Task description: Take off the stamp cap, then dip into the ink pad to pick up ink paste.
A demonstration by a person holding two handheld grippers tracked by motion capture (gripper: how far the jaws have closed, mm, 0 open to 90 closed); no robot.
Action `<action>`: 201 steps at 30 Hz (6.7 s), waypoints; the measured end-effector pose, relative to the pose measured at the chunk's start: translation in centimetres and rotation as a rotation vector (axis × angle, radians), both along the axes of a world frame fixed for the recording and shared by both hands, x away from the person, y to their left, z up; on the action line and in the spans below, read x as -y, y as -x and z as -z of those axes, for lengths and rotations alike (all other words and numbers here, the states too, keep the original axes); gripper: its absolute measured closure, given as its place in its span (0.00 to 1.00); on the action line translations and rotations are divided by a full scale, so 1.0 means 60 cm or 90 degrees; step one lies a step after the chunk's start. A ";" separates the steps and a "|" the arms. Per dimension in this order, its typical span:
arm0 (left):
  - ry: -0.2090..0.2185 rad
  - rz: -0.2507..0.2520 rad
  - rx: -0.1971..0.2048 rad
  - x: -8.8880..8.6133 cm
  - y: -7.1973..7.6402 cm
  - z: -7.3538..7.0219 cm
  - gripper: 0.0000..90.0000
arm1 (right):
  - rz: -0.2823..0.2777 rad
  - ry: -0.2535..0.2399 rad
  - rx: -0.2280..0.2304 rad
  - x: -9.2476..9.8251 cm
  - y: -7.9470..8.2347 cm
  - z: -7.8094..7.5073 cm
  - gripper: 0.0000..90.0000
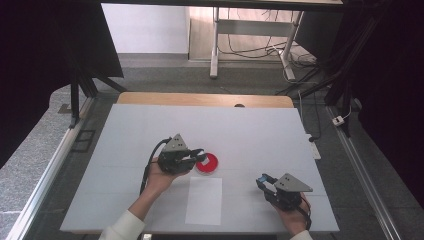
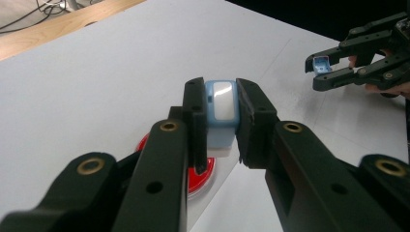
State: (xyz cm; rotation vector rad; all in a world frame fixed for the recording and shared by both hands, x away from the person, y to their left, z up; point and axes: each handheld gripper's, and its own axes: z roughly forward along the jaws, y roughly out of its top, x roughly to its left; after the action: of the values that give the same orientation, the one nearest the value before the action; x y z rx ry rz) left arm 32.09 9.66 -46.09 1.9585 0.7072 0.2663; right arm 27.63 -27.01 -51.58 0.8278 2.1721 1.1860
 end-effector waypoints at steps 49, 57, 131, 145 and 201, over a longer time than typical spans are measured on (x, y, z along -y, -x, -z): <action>-0.096 0.006 -0.041 0.033 -0.072 0.045 0.84 | 0.005 0.001 0.002 0.001 -0.007 -0.001 0.72; -0.122 -0.001 -0.036 0.040 -0.073 0.051 0.84 | 0.002 0.002 0.003 0.000 -0.006 -0.001 0.72; -0.159 -0.008 -0.013 0.065 -0.071 0.076 0.84 | -0.003 0.008 0.005 -0.007 -0.005 0.001 0.72; -0.129 -0.009 -0.022 0.055 -0.073 0.082 0.84 | -0.005 0.003 0.010 -0.006 -0.004 0.000 0.72; -0.121 -0.031 -0.054 0.034 -0.086 0.078 0.84 | -0.004 0.005 0.010 -0.004 -0.004 -0.002 0.72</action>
State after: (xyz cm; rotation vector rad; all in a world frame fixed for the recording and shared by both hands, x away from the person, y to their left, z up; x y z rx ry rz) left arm 37.23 7.63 -50.80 2.1449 0.8112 0.2904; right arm 27.89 -26.76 -51.43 0.8059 2.1673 1.1835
